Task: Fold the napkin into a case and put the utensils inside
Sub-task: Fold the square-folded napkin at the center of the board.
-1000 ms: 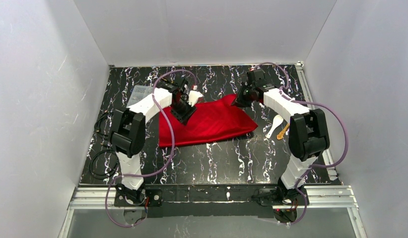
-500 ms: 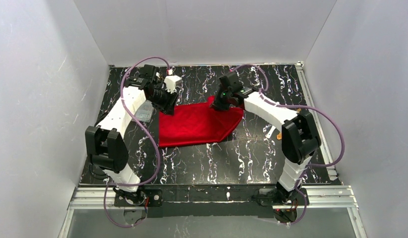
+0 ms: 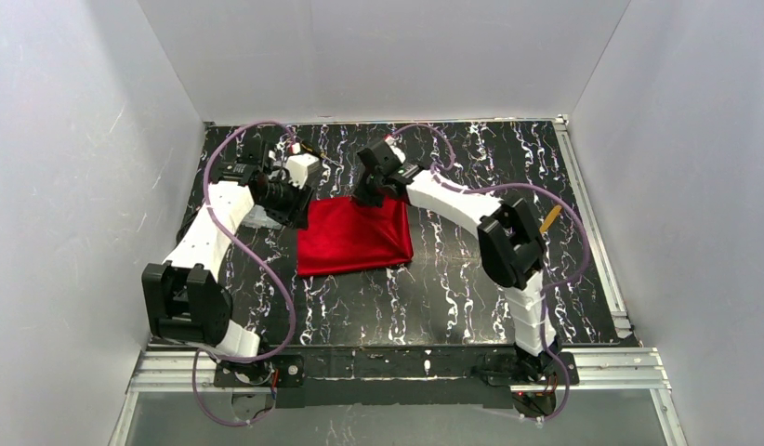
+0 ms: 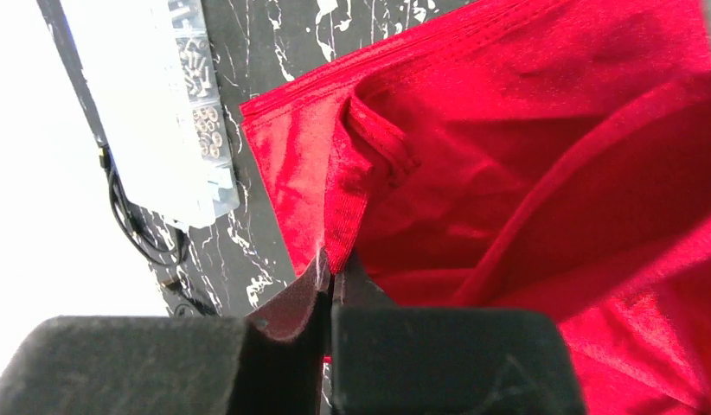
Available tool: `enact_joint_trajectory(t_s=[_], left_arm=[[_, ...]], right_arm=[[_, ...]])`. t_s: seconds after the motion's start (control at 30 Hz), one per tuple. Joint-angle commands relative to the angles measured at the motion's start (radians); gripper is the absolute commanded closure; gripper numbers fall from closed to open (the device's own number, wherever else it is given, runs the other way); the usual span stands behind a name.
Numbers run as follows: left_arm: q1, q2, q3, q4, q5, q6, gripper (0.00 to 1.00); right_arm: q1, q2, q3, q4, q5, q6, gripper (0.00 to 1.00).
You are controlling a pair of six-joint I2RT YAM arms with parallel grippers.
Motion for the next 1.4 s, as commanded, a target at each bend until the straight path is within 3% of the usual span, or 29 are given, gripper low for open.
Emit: enact_joint_trajectory(t_s=[0.0, 0.27, 0.47, 0.53, 0.63, 0.87, 1.03, 1.2, 1.37], left_arm=[[0.023, -0.054, -0.037, 0.014, 0.001, 0.019, 0.58], [0.065, -0.068, -0.052, 0.025, 0.012, 0.032, 0.58], [0.084, -0.063, -0.054, 0.035, 0.027, 0.028, 0.58], [0.087, -0.062, -0.053, 0.037, 0.03, 0.026, 0.58], [0.089, -0.059, -0.049, 0.037, 0.033, 0.018, 0.59], [0.089, -0.048, -0.033, 0.032, 0.024, 0.01, 0.59], [0.089, -0.039, -0.011, 0.011, 0.027, 0.005, 0.59], [0.089, -0.032, 0.006, -0.004, 0.049, -0.009, 0.59], [0.089, -0.018, 0.002, -0.01, 0.054, -0.014, 0.59]], right_arm=[[0.035, 0.092, 0.143, -0.051, 0.025, 0.059, 0.99], [0.082, 0.277, 0.366, -0.174, 0.03, 0.059, 0.99], [0.11, 0.331, 0.429, -0.184, 0.035, 0.056, 0.99], [0.12, 0.361, 0.46, -0.183, 0.014, 0.047, 0.87], [0.129, 0.42, 0.527, -0.18, -0.06, 0.022, 0.56], [0.131, 0.404, 0.636, -0.213, -0.049, -0.154, 0.27], [0.088, 0.249, 0.506, -0.191, -0.054, -0.321, 0.14], [-0.021, 0.049, 0.208, -0.138, -0.088, -0.462, 0.14], [-0.129, -0.077, -0.036, -0.07, -0.22, -0.519, 0.18]])
